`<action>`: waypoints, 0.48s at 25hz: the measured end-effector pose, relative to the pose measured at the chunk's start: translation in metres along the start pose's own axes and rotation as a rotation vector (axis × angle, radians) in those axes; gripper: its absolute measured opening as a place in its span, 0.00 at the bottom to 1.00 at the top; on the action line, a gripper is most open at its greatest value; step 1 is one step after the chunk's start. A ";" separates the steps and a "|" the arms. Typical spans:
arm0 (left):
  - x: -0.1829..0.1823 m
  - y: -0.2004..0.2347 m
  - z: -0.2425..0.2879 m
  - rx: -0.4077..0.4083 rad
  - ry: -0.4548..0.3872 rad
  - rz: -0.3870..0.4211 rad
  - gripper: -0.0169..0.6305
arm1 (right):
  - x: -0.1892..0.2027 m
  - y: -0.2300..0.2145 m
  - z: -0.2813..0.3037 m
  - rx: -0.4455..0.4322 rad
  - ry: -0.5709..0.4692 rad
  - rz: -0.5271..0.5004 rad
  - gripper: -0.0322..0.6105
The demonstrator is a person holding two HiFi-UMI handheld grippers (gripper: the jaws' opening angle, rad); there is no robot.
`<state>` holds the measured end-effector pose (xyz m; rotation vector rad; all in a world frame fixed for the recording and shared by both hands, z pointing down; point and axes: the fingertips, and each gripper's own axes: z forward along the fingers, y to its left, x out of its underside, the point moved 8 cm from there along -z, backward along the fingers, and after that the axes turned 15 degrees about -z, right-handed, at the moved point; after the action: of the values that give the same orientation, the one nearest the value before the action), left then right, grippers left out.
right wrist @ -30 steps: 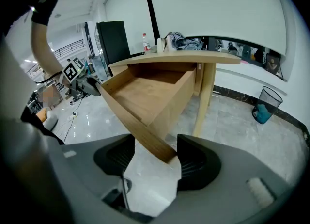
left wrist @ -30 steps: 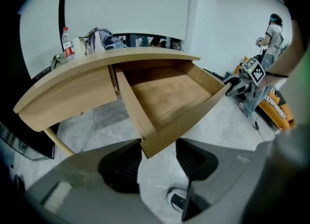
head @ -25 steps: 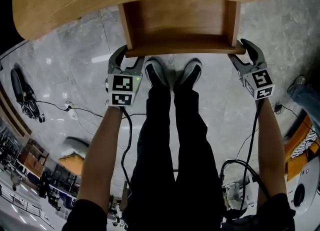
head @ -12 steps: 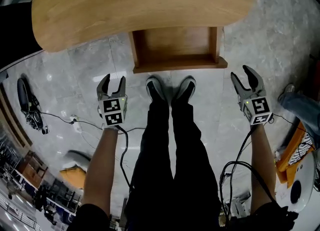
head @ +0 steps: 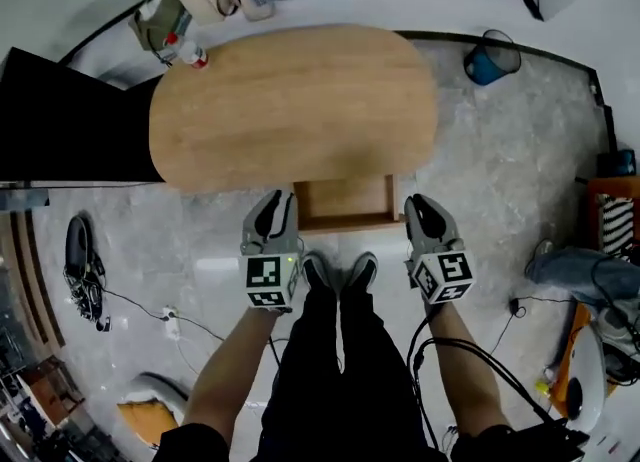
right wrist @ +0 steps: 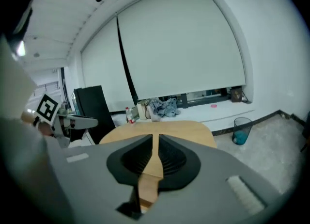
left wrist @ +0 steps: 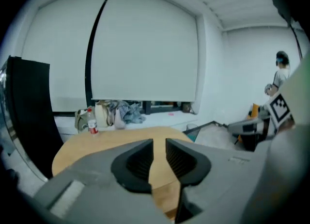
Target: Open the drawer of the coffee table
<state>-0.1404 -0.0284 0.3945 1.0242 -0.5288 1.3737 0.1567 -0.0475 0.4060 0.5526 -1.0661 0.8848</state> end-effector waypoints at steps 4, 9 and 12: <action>-0.061 -0.069 -0.034 0.082 -0.069 -0.011 0.04 | -0.056 0.041 -0.016 -0.076 0.028 0.037 0.07; -0.144 -0.084 -0.052 0.105 -0.139 0.051 0.03 | -0.156 0.062 -0.016 -0.120 -0.105 -0.037 0.05; -0.196 -0.089 -0.070 0.110 -0.207 0.050 0.03 | -0.218 0.063 -0.024 -0.129 -0.208 -0.123 0.05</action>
<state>-0.1077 -0.0660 0.1740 1.2587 -0.6414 1.3603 0.0717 -0.0701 0.1950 0.6046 -1.2546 0.6551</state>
